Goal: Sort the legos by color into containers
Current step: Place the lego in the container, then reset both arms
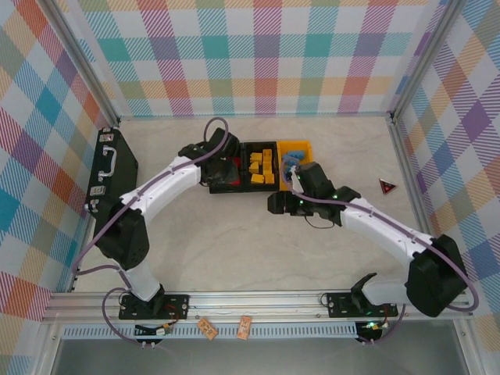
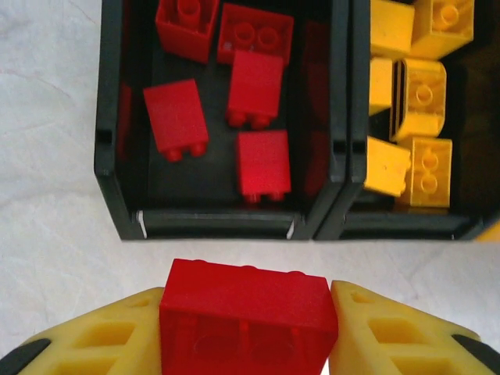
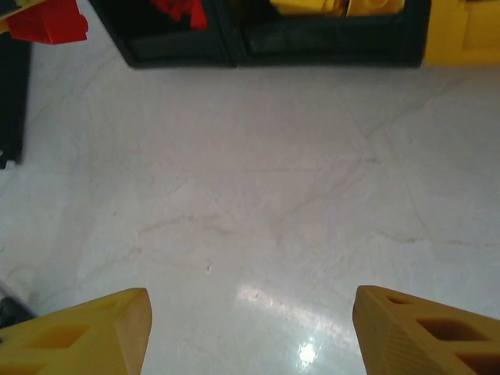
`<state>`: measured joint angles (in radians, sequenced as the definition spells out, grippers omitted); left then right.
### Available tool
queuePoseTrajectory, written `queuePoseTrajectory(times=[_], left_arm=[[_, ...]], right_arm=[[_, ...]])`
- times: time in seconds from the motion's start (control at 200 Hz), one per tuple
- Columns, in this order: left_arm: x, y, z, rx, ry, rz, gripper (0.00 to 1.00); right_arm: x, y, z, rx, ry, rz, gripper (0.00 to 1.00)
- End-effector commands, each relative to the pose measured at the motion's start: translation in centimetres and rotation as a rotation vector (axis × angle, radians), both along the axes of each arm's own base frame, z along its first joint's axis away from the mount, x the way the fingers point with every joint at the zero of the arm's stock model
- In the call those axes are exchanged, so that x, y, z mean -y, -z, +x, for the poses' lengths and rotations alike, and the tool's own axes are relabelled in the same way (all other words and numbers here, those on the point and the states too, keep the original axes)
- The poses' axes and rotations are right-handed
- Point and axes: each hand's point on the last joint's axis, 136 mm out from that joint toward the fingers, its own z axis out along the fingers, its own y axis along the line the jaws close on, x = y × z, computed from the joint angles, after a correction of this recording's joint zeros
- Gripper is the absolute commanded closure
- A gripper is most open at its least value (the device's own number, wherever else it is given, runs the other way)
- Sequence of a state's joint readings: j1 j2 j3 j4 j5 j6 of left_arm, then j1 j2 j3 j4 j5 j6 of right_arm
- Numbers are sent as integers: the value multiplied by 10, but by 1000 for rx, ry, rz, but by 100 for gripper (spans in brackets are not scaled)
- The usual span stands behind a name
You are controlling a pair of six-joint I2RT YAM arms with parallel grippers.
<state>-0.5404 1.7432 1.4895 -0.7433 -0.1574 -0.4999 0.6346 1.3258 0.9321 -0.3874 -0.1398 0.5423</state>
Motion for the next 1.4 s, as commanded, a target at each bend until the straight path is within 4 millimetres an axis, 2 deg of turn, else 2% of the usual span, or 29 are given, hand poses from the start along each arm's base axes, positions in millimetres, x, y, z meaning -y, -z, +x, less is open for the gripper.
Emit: queuePoseTrajectory(times=[0.0, 0.15, 0.32, 0.42, 0.53, 0.69, 0.875, 1.065, 1.13, 1.155, 1.255, 1.325, 1.335, 1.345, 1.395], left_arm=[[4, -1, 25, 22, -10, -17, 57], [5, 14, 51, 9, -41, 9, 57], [4, 34, 72, -21, -79, 24, 56], [4, 40, 78, -29, -93, 35, 54], [1, 44, 79, -32, -106, 52, 45], [4, 39, 79, -25, -101, 36, 36], [5, 17, 72, 6, -91, -9, 31], [0, -16, 50, 78, -67, -65, 24], [-5, -25, 41, 114, -59, -75, 20], [-8, -27, 37, 124, -59, -73, 13], [-20, -31, 23, 156, -48, -58, 0], [-29, -31, 14, 178, -45, -39, 0], [-31, -32, 13, 183, -48, -36, 0], [-33, -32, 12, 187, -50, -33, 0], [-43, -32, 6, 215, -62, -13, 0]], right_arm=[[-4, -8, 21, 33, 46, -15, 31], [-9, -8, 30, 31, 52, -17, 31], [-4, -9, 31, 32, 68, -27, 31], [2, -10, 30, 36, 79, -33, 31], [7, -11, 31, 42, 90, -33, 30], [9, -10, 31, 38, 95, -34, 30], [14, -12, 30, 45, 103, -46, 30], [39, -23, 36, 80, 143, -72, 24], [50, -26, 40, 95, 165, -92, 21], [55, -27, 42, 103, 174, -100, 20], [72, -31, 50, 132, 211, -121, 14], [85, -33, 56, 153, 243, -137, 11], [88, -34, 58, 157, 252, -140, 2], [90, -35, 59, 163, 257, -143, 0], [101, -36, 64, 184, 289, -162, 1]])
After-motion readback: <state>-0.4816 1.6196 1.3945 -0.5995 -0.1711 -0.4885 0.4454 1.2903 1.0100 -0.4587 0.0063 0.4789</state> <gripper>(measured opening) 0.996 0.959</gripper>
